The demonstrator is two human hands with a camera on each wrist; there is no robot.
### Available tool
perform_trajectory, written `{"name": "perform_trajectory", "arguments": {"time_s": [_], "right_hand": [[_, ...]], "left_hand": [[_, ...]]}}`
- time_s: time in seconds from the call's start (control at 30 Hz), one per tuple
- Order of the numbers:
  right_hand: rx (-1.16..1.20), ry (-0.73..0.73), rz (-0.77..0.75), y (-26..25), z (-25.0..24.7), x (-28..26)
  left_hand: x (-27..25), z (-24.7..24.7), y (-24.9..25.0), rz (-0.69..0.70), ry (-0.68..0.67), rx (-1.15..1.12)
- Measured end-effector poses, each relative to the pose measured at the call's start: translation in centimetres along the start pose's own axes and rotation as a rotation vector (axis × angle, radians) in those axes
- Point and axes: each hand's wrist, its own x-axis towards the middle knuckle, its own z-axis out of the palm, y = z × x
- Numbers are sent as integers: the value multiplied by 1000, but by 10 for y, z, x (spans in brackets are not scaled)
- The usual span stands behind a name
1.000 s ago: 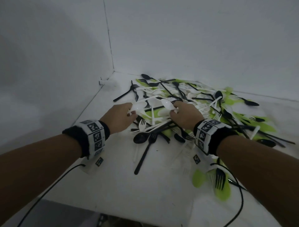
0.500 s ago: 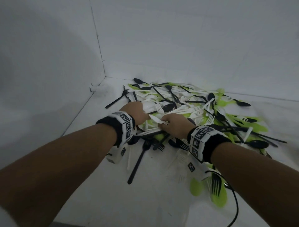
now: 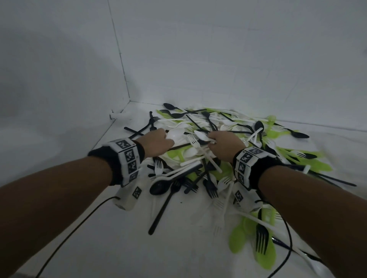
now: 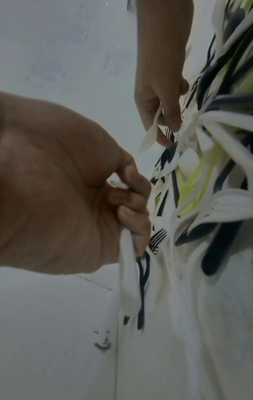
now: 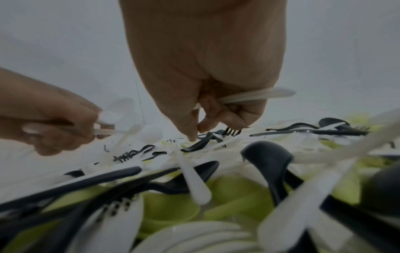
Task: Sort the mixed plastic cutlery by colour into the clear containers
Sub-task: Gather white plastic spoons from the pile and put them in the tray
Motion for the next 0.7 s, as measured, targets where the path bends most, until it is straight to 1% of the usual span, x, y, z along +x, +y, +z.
{"name": "perform_trajectory", "arguments": {"time_s": [0.1, 0.23, 0.33, 0.4, 0.47, 0.6, 0.67, 0.7], "right_hand": [[-137, -84, 1, -4, -1, 7], [-171, -68, -5, -7, 2, 9], [-194, -60, -24, -5, 0, 12], [-184, -47, -35, -3, -6, 13], [-192, -15, -48, -1, -16, 12], [-216, 45, 3, 4, -33, 3], [-217, 42, 42, 7, -37, -2], [-212, 36, 57, 9, -37, -6]], "left_hand": [[-11, -2, -12, -5, -5, -17], [-24, -1, -30, 16, -61, -140], [-31, 5, -33, 28, -40, -102], [-33, 10, -29, 61, -17, -49], [-32, 14, -24, 114, 4, 12], [-20, 26, -7, 299, 66, 100], [-10, 36, 7, 366, 59, 189], [-5, 41, 14, 375, 41, 253]]}}
